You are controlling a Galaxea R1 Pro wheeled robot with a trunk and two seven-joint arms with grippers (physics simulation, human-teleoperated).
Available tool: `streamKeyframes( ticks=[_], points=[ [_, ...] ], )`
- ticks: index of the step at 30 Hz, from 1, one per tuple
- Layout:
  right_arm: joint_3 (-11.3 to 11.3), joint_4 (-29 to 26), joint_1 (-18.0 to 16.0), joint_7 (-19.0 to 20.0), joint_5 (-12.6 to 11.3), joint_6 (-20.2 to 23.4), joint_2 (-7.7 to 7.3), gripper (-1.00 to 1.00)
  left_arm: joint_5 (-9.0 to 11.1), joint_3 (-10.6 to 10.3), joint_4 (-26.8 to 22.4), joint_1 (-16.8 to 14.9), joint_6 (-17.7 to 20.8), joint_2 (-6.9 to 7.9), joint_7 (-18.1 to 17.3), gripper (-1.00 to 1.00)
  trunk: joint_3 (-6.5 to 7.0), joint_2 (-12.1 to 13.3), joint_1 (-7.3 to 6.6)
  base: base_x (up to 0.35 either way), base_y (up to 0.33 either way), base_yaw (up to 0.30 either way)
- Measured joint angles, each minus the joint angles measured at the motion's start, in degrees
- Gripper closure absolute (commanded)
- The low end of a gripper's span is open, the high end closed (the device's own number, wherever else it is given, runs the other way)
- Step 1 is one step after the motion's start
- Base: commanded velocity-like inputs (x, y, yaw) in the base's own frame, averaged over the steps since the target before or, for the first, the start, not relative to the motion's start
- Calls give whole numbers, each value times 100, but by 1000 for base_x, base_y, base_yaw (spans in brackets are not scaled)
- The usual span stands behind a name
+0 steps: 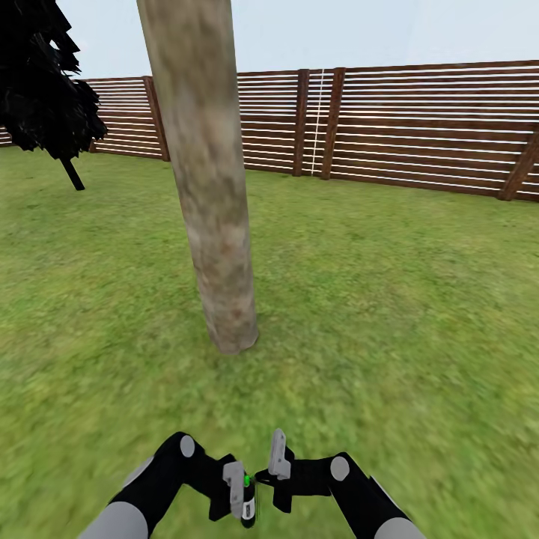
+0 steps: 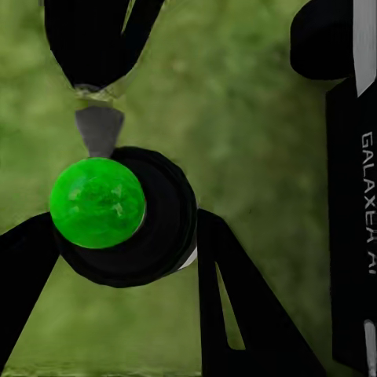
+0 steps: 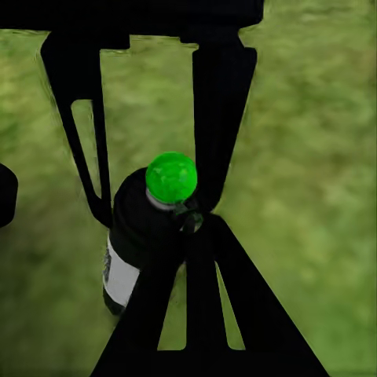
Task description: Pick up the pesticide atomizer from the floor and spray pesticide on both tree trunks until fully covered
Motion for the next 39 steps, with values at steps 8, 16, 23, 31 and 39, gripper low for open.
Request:
streamKeyframes(
  ticks=[8,16,23,31,39],
  points=[
    [0,1,0,0,0,0,0,100,-18,11,23,20,17,774,17,100,0,0,0,0,0,0],
    [-3,6,0,0,0,-1,-22,-100,3,47,26,84,14,1532,28,100,0,0,0,0,0,0],
    [-64,32,5,-236,-5,-19,-233,-100,80,1025,23,79,41,1892,420,100,0,0,0,0,0,0],
    [-1149,1730,27,-3484,-200,-23,-1053,-100,875,2570,373,80,73,1510,1832,100,0,0,0,0,0,0],
    [-1230,2517,110,-6748,-2183,-130,-1113,-100,2138,2660,456,31,1909,1128,3697,100,0,0,0,0,0,0]
  ],
)
